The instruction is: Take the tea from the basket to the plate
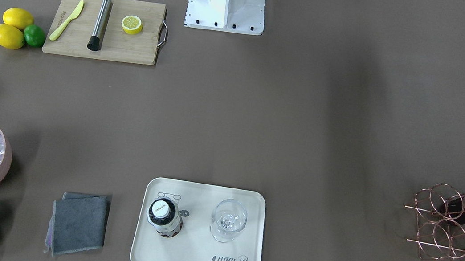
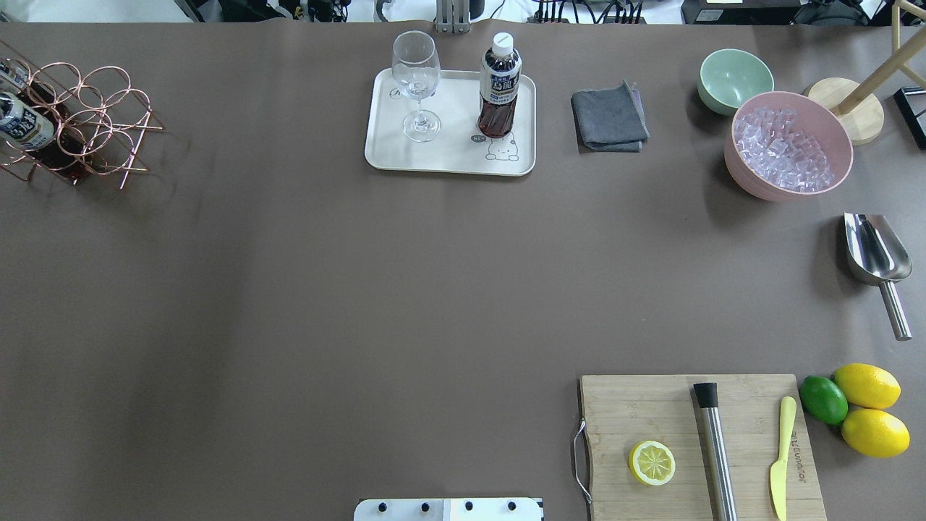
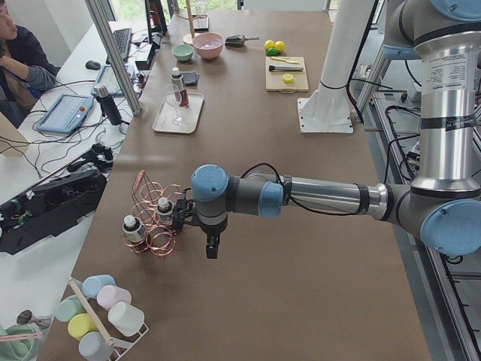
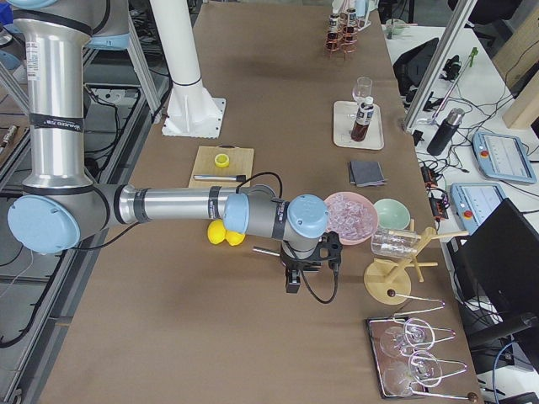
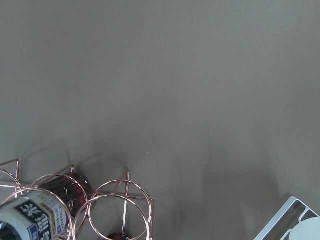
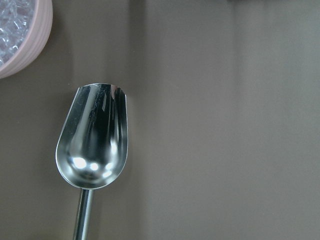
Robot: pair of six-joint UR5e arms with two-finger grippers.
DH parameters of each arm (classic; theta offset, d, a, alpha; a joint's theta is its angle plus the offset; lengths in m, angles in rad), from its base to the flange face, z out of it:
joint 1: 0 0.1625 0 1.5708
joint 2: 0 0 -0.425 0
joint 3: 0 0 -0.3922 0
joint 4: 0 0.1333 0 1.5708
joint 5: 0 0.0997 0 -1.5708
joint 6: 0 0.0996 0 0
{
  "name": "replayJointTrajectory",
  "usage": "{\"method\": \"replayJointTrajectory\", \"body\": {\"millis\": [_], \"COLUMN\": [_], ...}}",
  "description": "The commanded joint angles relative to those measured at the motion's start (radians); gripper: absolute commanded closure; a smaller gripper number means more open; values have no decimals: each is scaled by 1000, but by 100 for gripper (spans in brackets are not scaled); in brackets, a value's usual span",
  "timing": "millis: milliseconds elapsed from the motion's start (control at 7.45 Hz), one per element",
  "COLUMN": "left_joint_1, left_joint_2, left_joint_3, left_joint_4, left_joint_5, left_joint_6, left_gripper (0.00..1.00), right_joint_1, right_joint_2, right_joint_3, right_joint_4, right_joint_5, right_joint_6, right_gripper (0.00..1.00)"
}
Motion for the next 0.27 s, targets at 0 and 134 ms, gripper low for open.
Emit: {"method": "replayJointTrajectory", "body": {"millis": [0,134], "left_joint_1": [0,0], "left_joint_2": [0,0], "left_joint_3": [-1,-1], "left_joint_4": [-1,-1], "left_joint_5": [0,-1], "left_joint_6": [0,0], "left_gripper": [2,2], "right_joint_1": [3,4], "right_joint_2": [0,0], "right_joint_3": [0,0], "right_joint_4": [0,0], "right_joint_5": [0,0], "right_joint_6": [0,0], "right_gripper": [0,0]}}
